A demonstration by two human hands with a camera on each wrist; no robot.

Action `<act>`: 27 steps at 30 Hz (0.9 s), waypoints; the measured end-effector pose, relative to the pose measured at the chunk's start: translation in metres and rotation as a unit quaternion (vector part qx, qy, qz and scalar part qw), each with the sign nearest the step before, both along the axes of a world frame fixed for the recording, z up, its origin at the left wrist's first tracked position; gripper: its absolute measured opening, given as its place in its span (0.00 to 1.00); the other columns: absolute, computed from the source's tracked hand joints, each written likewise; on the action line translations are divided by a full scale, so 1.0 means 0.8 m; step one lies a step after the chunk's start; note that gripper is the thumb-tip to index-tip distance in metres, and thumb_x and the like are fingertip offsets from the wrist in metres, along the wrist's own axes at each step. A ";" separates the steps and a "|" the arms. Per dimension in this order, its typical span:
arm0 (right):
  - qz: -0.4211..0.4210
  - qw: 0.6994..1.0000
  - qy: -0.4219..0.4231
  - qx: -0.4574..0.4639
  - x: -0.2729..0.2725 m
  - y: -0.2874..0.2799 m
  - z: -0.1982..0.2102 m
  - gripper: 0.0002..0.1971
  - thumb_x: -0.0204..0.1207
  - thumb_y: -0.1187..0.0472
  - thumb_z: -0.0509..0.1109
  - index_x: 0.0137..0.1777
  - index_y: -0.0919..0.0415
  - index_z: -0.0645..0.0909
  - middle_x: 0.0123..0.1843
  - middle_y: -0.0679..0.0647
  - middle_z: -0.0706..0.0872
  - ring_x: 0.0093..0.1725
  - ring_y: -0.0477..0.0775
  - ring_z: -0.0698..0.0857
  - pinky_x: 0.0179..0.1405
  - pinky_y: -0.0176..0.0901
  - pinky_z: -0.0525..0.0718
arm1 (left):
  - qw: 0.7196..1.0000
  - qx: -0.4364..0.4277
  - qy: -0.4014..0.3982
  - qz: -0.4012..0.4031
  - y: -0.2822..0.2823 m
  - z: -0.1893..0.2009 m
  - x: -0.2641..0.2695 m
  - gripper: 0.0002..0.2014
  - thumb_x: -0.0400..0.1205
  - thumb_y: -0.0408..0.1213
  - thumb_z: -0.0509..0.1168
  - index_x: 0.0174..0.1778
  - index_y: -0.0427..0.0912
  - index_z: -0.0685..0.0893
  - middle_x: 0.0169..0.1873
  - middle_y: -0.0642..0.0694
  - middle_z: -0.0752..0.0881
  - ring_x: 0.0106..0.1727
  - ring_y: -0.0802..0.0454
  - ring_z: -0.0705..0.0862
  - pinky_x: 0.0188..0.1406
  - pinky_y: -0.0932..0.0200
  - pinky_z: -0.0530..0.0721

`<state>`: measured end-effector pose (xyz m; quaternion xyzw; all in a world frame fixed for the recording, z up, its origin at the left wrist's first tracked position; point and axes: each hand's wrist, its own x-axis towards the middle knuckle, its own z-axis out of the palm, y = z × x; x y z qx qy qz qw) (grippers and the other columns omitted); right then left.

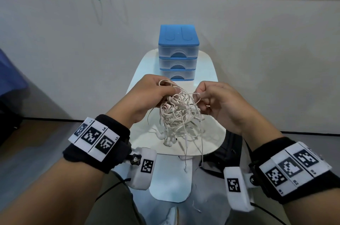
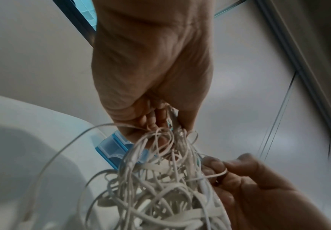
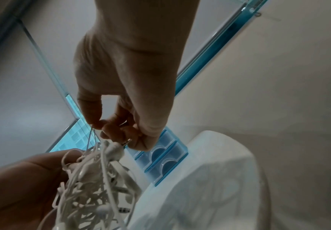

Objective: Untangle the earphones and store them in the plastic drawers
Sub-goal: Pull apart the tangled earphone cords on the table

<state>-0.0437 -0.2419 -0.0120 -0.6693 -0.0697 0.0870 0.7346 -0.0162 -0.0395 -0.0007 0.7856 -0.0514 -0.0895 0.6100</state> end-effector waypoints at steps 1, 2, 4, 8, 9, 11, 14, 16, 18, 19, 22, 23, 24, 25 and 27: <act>0.000 1.000 0.009 0.019 0.000 -0.002 0.000 0.02 0.64 0.65 0.66 0.32 0.60 0.78 0.33 0.62 0.77 0.28 0.50 0.73 0.29 0.39 0.72 | 1.000 -0.007 0.004 -0.005 -0.001 0.000 0.000 0.03 0.82 0.30 0.73 0.47 0.35 0.92 0.40 0.39 0.89 0.40 0.48 0.85 0.37 0.60 0.83; 0.000 0.999 0.014 0.033 0.000 -0.004 0.000 0.02 0.64 0.65 0.65 0.32 0.59 0.78 0.33 0.59 0.81 0.28 0.49 0.73 0.29 0.39 0.72 | 1.000 -0.015 0.007 -0.010 -0.003 0.000 -0.001 0.04 0.83 0.30 0.73 0.49 0.34 0.92 0.41 0.39 0.89 0.41 0.47 0.85 0.37 0.61 0.83; 0.000 0.999 0.014 0.043 0.001 -0.006 0.002 0.02 0.66 0.65 0.65 0.34 0.59 0.78 0.35 0.60 0.85 0.28 0.49 0.73 0.29 0.38 0.72 | 0.999 -0.030 0.010 -0.020 -0.004 0.001 -0.002 0.05 0.84 0.29 0.71 0.51 0.34 0.92 0.42 0.40 0.90 0.42 0.48 0.85 0.36 0.63 0.84; 0.003 1.000 -0.002 0.022 0.005 -0.009 0.005 0.03 0.70 0.67 0.68 0.36 0.61 0.81 0.31 0.61 0.84 0.27 0.51 0.68 0.28 0.39 0.67 | 0.996 -0.068 0.021 -0.055 -0.004 0.011 -0.008 0.11 0.87 0.33 0.66 0.62 0.37 0.90 0.41 0.46 0.91 0.38 0.53 0.87 0.37 0.64 0.84; 0.005 1.000 -0.008 0.002 0.006 -0.010 0.005 0.01 0.69 0.66 0.70 0.38 0.62 0.83 0.30 0.59 0.82 0.27 0.50 0.68 0.28 0.38 0.66 | 0.993 -0.092 0.036 -0.066 -0.002 0.013 -0.009 0.14 0.88 0.36 0.63 0.66 0.39 0.88 0.42 0.45 0.91 0.40 0.52 0.87 0.40 0.62 0.84; 0.011 0.998 -0.023 -0.057 0.010 -0.012 0.002 0.01 0.71 0.66 0.77 0.40 0.62 0.88 0.30 0.57 0.79 0.28 0.49 0.71 0.28 0.38 0.67 | 0.984 -0.140 0.074 -0.087 0.002 0.015 -0.009 0.19 0.89 0.39 0.57 0.72 0.40 0.85 0.46 0.41 0.90 0.44 0.47 0.88 0.45 0.56 0.86; -0.002 0.985 -0.057 -0.164 0.012 -0.013 -0.006 0.03 0.76 0.67 0.79 0.42 0.62 0.90 0.29 0.53 0.81 0.29 0.47 0.73 0.29 0.34 0.69 | 0.978 -0.152 0.094 -0.104 0.005 0.009 -0.010 0.21 0.89 0.38 0.54 0.75 0.43 0.82 0.50 0.36 0.89 0.46 0.44 0.90 0.50 0.52 0.85; -0.016 0.978 -0.070 -0.197 0.014 -0.015 -0.013 0.02 0.76 0.69 0.79 0.43 0.64 0.89 0.25 0.49 0.80 0.26 0.44 0.73 0.28 0.29 0.71 | 0.982 -0.134 0.089 -0.098 0.004 0.003 -0.011 0.21 0.85 0.34 0.58 0.75 0.45 0.82 0.47 0.39 0.89 0.47 0.45 0.90 0.50 0.54 0.86; -0.020 0.975 -0.076 -0.207 0.015 -0.017 -0.021 0.02 0.76 0.69 0.79 0.43 0.64 0.89 0.25 0.48 0.78 0.26 0.44 0.73 0.28 0.29 0.71 | 0.988 -0.106 0.073 -0.091 0.004 -0.004 -0.010 0.23 0.83 0.28 0.60 0.75 0.46 0.82 0.46 0.40 0.91 0.49 0.46 0.91 0.51 0.55 0.86; -0.022 0.975 -0.078 -0.209 0.015 -0.018 -0.024 0.02 0.76 0.68 0.79 0.43 0.63 0.89 0.25 0.49 0.78 0.27 0.45 0.72 0.29 0.30 0.71 | 0.989 -0.094 0.066 -0.092 0.004 -0.007 -0.009 0.25 0.83 0.24 0.59 0.75 0.46 0.82 0.48 0.40 0.91 0.50 0.47 0.92 0.53 0.55 0.85; -0.037 0.973 -0.080 -0.214 0.020 -0.020 -0.033 0.03 0.76 0.66 0.80 0.42 0.60 0.91 0.29 0.55 0.75 0.32 0.52 0.70 0.30 0.36 0.70 | 0.989 -0.075 0.046 -0.116 0.007 -0.015 -0.007 0.34 0.74 0.21 0.66 0.77 0.47 0.80 0.55 0.41 0.90 0.54 0.49 0.91 0.56 0.56 0.86; -0.042 0.972 -0.080 -0.216 0.022 -0.020 -0.036 0.03 0.76 0.66 0.81 0.42 0.60 0.91 0.31 0.58 0.74 0.33 0.54 0.69 0.30 0.38 0.69 | 0.989 -0.064 0.035 -0.126 0.007 -0.017 -0.007 0.36 0.72 0.20 0.68 0.78 0.48 0.80 0.56 0.42 0.90 0.54 0.49 0.90 0.56 0.57 0.86; -0.045 0.972 -0.079 -0.216 0.024 -0.020 -0.039 0.03 0.75 0.65 0.82 0.42 0.60 0.91 0.32 0.58 0.73 0.33 0.54 0.69 0.30 0.38 0.69 | 0.990 -0.049 0.021 -0.134 0.007 -0.020 -0.006 0.38 0.72 0.17 0.70 0.78 0.49 0.80 0.56 0.43 0.88 0.54 0.50 0.90 0.57 0.56 0.87; -0.051 0.972 -0.077 -0.216 0.026 -0.020 -0.042 0.03 0.75 0.65 0.82 0.41 0.60 0.91 0.32 0.59 0.73 0.33 0.54 0.69 0.30 0.38 0.69 | 0.991 -0.027 0.010 -0.134 0.008 -0.022 -0.006 0.39 0.73 0.14 0.71 0.78 0.51 0.80 0.56 0.44 0.87 0.53 0.51 0.89 0.59 0.56 0.87; -0.075 0.970 -0.070 -0.220 0.030 -0.020 -0.047 0.05 0.76 0.65 0.80 0.40 0.60 0.89 0.33 0.58 0.74 0.33 0.53 0.69 0.29 0.38 0.69 | 0.993 0.016 0.001 -0.119 0.009 -0.025 -0.003 0.38 0.74 0.12 0.72 0.74 0.52 0.83 0.55 0.45 0.87 0.51 0.51 0.89 0.60 0.52 0.88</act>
